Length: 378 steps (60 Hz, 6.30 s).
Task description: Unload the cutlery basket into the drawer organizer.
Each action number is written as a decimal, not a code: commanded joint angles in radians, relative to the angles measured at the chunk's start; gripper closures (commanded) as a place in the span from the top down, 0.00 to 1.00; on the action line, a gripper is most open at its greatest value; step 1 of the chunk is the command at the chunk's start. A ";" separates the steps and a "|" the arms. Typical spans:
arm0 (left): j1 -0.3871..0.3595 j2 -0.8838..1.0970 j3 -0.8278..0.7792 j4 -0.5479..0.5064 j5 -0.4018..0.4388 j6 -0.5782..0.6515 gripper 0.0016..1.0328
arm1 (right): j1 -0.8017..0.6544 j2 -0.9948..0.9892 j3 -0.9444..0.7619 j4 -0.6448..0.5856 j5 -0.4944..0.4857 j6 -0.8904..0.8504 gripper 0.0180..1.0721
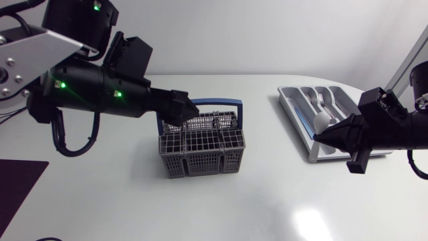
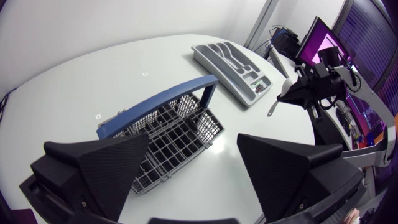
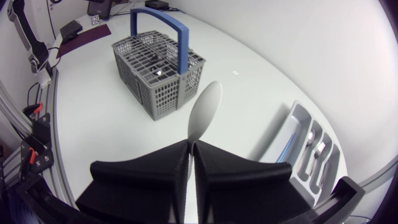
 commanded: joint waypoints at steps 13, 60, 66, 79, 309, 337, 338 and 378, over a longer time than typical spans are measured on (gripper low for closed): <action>0.029 -0.058 -0.099 -0.006 -0.052 0.057 0.96 | -0.126 0.096 0.008 0.142 0.125 -0.209 0.05; -0.014 -0.093 -0.174 -0.037 -0.125 0.072 0.96 | -0.330 0.573 0.057 0.708 0.380 -0.521 0.05; -0.014 -0.104 -0.188 -0.037 -0.130 0.077 0.96 | -0.332 0.622 0.043 0.809 0.421 -0.567 0.06; -0.012 -0.119 -0.203 -0.040 -0.132 0.078 0.96 | -0.345 0.685 0.018 0.926 0.466 -0.613 0.12; 0.057 -0.082 -0.418 0.092 -0.055 0.229 0.96 | 0.833 0.519 0.555 -0.140 0.628 1.371 0.85; 0.068 -0.095 -0.444 0.106 -0.055 0.238 0.96 | 0.853 0.588 0.587 -0.099 0.668 1.417 0.65; 0.069 -0.095 -0.444 0.106 -0.055 0.238 0.96 | 0.853 0.591 0.589 -0.096 0.674 1.420 0.63; 0.055 -0.084 -0.456 0.142 -0.043 0.233 0.96 | 0.879 0.645 0.594 -0.042 0.803 1.447 0.27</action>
